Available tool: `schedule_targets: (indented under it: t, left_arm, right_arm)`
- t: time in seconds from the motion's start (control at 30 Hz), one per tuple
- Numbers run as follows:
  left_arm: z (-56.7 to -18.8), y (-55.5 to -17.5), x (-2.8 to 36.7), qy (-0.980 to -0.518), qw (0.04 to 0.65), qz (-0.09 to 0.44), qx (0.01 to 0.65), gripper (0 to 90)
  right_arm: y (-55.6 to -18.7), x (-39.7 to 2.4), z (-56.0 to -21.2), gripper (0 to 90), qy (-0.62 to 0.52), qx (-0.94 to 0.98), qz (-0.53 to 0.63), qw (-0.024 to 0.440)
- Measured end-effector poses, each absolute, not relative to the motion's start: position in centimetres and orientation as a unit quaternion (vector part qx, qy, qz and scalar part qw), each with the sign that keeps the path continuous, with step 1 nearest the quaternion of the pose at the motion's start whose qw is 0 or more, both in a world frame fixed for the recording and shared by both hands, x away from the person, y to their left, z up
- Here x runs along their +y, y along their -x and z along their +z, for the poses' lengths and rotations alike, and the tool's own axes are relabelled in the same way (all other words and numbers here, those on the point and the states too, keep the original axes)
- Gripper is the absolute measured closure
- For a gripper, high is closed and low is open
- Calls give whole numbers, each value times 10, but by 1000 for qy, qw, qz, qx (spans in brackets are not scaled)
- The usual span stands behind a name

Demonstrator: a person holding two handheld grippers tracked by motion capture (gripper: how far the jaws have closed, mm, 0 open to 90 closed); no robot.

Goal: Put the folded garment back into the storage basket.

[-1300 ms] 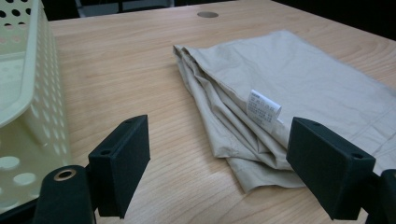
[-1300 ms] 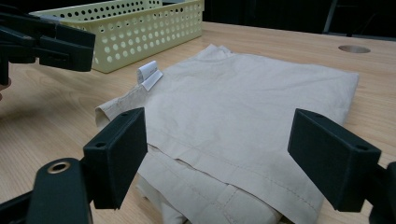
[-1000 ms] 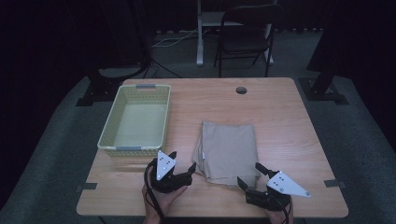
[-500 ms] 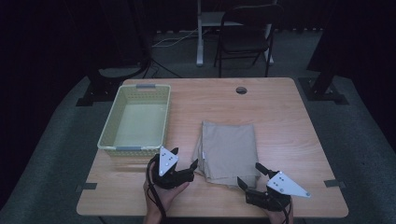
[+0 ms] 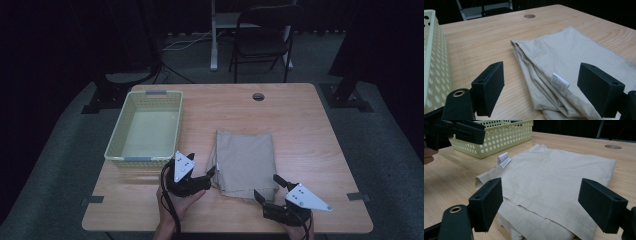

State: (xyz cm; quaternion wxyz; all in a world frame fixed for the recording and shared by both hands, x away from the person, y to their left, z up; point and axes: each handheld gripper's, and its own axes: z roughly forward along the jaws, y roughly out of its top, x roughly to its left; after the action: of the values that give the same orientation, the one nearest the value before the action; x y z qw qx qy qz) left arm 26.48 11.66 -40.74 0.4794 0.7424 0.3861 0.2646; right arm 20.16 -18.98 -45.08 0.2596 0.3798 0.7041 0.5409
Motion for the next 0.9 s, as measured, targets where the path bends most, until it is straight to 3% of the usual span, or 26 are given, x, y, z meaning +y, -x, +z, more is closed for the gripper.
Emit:
schedule_targets:
  t: [0.9]
  left_arm:
    - [-404, -289, 110, -748, 473, 253, 391, 228]
  right_arm:
    - [-201, -190, -451, 185, -380, 703, 541, 264]
